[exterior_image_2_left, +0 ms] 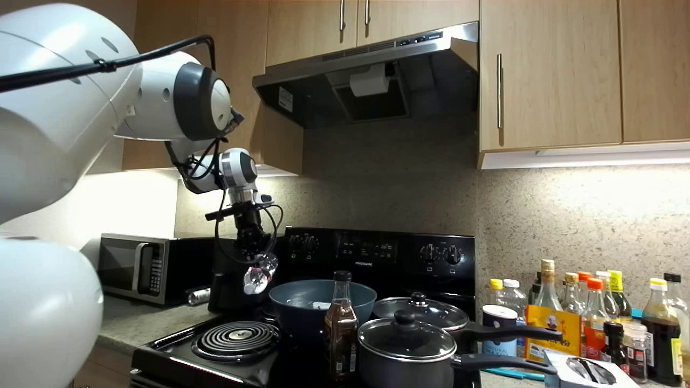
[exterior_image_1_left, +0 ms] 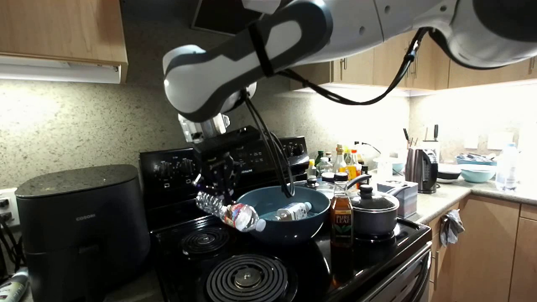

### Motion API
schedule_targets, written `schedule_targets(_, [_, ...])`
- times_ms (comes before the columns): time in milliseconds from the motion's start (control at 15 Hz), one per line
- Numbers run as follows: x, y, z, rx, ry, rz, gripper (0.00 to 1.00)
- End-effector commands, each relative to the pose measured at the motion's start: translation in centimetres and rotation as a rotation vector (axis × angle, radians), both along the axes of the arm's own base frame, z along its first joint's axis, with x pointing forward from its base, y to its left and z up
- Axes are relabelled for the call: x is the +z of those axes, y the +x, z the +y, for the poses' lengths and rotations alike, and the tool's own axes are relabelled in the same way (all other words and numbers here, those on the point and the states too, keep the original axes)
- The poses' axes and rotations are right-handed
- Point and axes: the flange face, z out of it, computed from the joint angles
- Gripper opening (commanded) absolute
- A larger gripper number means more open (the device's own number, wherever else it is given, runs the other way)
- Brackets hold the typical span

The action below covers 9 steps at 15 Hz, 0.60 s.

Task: Put the two bottles on the stove in the bowl.

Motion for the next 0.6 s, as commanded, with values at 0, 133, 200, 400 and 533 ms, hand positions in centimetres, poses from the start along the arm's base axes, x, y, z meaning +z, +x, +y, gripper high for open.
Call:
schedule_targets(0, [5.0, -2.7, -1.4, -0.066, 0.045, -0.065, 0.0])
schedule_targets(133, [7.2, -3.4, -2.8, -0.118, 0.057, -0.108, 0.0])
schedule_targets(200, [7.9, -3.6, -3.7, -0.155, 0.059, -0.139, 0.0])
schedule_targets(400, [8.7, -4.2, -7.0, -0.279, 0.067, -0.202, 0.0])
schedule_targets(533, [8.3, -4.6, -9.0, -0.366, 0.072, -0.245, 0.0])
